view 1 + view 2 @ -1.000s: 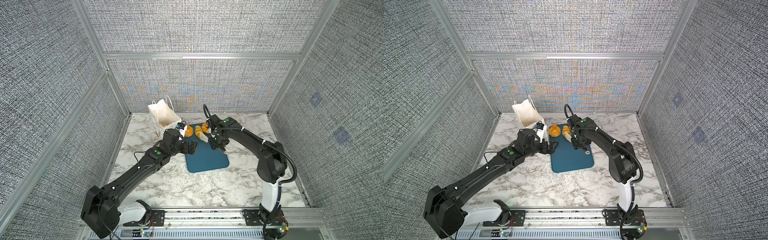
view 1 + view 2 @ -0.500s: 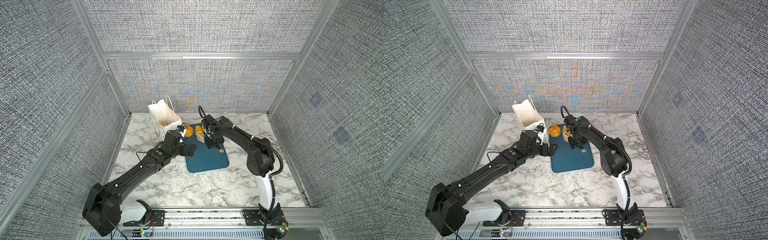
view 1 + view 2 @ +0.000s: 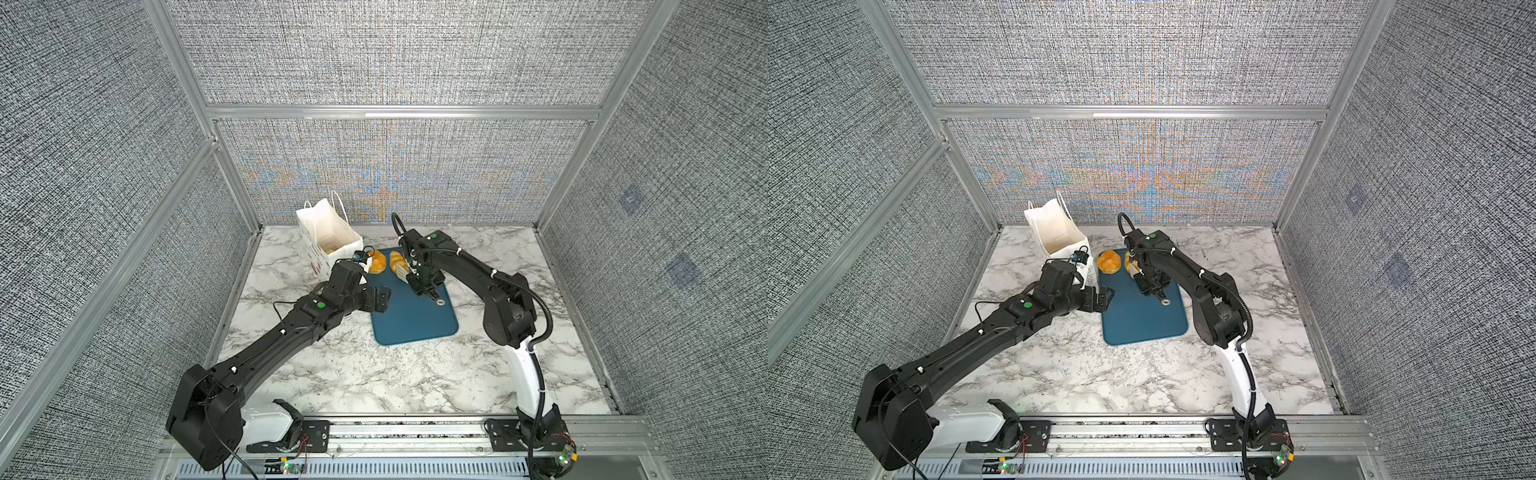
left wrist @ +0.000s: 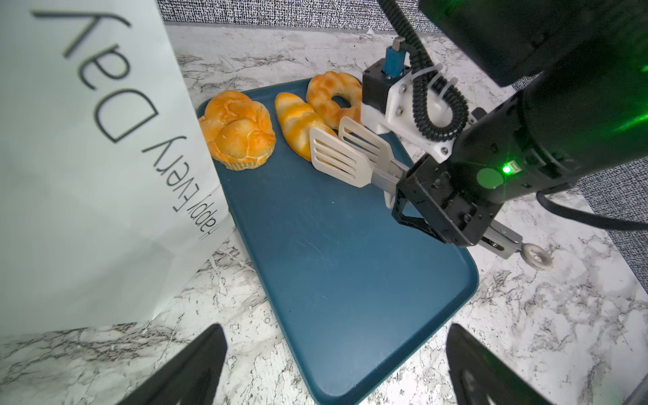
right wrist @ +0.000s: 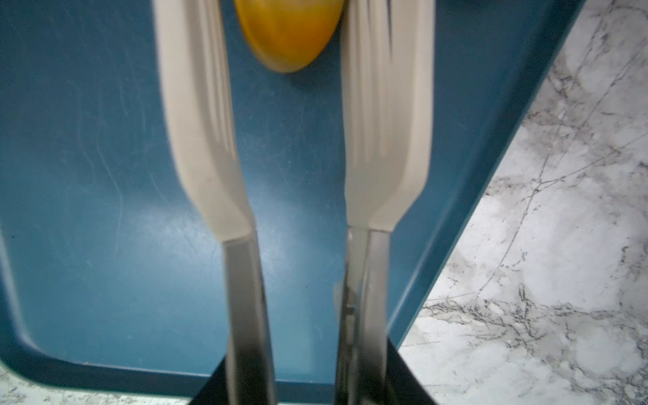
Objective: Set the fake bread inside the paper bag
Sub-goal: 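Lower the right tongs onto the yellow striped croissant on the tray, then close the right tongs on the yellow striped croissant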
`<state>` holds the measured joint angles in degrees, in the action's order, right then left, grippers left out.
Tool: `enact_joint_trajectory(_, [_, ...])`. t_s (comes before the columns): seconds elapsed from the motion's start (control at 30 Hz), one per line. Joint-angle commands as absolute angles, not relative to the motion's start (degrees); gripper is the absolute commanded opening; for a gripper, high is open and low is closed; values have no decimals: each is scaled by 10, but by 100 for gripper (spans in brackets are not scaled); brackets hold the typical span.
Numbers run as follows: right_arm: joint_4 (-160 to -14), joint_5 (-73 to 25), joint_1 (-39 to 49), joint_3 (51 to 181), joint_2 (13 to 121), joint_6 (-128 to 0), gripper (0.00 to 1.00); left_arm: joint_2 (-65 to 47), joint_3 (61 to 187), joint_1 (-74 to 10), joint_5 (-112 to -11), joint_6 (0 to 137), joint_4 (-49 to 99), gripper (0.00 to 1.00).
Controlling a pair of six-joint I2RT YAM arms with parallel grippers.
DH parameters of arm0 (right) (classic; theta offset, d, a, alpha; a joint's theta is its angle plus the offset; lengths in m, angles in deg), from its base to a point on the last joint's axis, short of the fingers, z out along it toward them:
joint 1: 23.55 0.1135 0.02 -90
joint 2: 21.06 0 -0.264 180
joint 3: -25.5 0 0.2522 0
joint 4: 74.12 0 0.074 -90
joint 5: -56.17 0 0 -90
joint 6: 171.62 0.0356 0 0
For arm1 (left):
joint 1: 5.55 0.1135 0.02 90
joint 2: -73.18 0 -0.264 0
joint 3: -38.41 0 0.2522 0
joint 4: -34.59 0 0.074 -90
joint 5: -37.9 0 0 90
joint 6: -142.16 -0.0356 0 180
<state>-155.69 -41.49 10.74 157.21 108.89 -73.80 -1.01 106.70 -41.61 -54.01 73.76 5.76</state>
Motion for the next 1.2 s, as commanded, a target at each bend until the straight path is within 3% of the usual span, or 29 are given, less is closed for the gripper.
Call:
enact_joint_trajectory(0.0, [-1578,-423,113,1568,1086,-756,40,-14,1074,-415,-539,736,60,99])
enact_joint_trajectory(0.53, [-1548,-461,128,1405,961,-805,37,-20,1080,-414,-549,741,67,99])
enact_joint_trajectory(0.9, [-1533,-456,132,1423,964,-790,52,-18,1077,-414,-552,742,65,99])
enact_joint_trajectory(1.17, [-1536,-469,134,1440,990,-792,54,-18,1078,-414,-552,743,66,99])
